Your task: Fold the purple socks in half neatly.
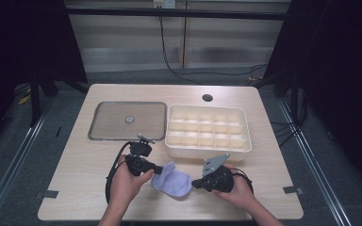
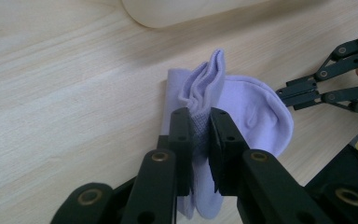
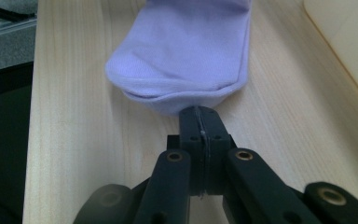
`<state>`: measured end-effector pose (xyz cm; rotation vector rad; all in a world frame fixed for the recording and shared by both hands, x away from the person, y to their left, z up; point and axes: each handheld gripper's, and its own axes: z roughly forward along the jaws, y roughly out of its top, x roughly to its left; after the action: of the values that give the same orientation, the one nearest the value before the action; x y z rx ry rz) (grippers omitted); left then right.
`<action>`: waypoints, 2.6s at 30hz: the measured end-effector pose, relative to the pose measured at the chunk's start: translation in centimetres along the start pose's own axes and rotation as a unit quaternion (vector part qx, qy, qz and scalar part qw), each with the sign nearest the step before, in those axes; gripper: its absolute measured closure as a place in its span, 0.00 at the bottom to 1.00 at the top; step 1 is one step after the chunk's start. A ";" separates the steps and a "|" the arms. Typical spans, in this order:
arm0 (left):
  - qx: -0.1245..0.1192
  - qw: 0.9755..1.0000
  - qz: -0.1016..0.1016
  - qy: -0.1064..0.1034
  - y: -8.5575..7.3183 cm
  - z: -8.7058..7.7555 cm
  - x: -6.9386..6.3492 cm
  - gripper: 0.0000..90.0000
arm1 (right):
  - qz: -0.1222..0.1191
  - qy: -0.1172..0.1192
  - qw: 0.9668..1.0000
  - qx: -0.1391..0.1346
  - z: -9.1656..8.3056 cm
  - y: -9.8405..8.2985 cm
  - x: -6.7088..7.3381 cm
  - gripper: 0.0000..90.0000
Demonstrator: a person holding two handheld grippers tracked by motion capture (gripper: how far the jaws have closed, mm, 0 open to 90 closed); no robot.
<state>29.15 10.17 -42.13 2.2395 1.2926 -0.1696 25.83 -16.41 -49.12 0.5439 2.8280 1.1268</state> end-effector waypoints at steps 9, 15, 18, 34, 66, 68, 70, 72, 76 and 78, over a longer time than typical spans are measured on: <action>0.007 1.000 0.011 -0.009 0.0 0.6 -0.5 0.89 | 0.001 0.004 1.000 -0.005 0.1 0.1 0.3 1.00; 0.000 1.000 0.010 -0.009 0.0 0.7 -0.5 0.89 | 0.009 0.004 1.000 -0.016 -0.9 -0.1 1.0 0.99; 0.004 1.000 0.016 -0.013 -0.1 0.8 -0.6 0.89 | 0.008 0.005 1.000 -0.023 -1.2 -0.2 1.2 1.00; 0.007 0.999 0.030 -0.021 -0.3 1.1 -1.1 0.89 | 0.014 0.000 1.000 -0.016 -0.1 0.2 1.1 0.99; 0.013 0.998 0.049 -0.022 -0.3 2.9 -2.9 0.89 | 0.020 -0.008 1.000 -0.014 0.4 0.3 0.5 0.99; 0.012 0.998 0.050 -0.022 -0.2 3.0 -3.1 0.89 | 0.018 -0.008 1.000 -0.015 0.5 0.3 0.4 0.99; 0.013 0.998 0.051 -0.023 -0.1 3.2 -3.2 0.88 | 0.018 -0.009 1.000 -0.015 0.5 0.4 0.4 0.99; 0.014 0.998 0.050 -0.024 -0.1 3.4 -3.2 0.88 | 0.018 -0.008 1.000 -0.014 0.5 0.4 0.4 0.99; 0.027 0.998 0.059 -0.025 -0.2 3.9 -3.3 0.88 | 0.018 -0.007 1.000 -0.013 0.5 0.4 0.5 0.99; 0.025 0.998 0.057 -0.023 -0.2 4.0 -3.3 0.88 | 0.020 -0.007 1.000 -0.012 0.5 0.4 0.5 0.99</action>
<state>27.86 5.70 -44.36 2.3306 1.1449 -0.2123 25.53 -15.67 -49.16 0.6055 2.8008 1.1559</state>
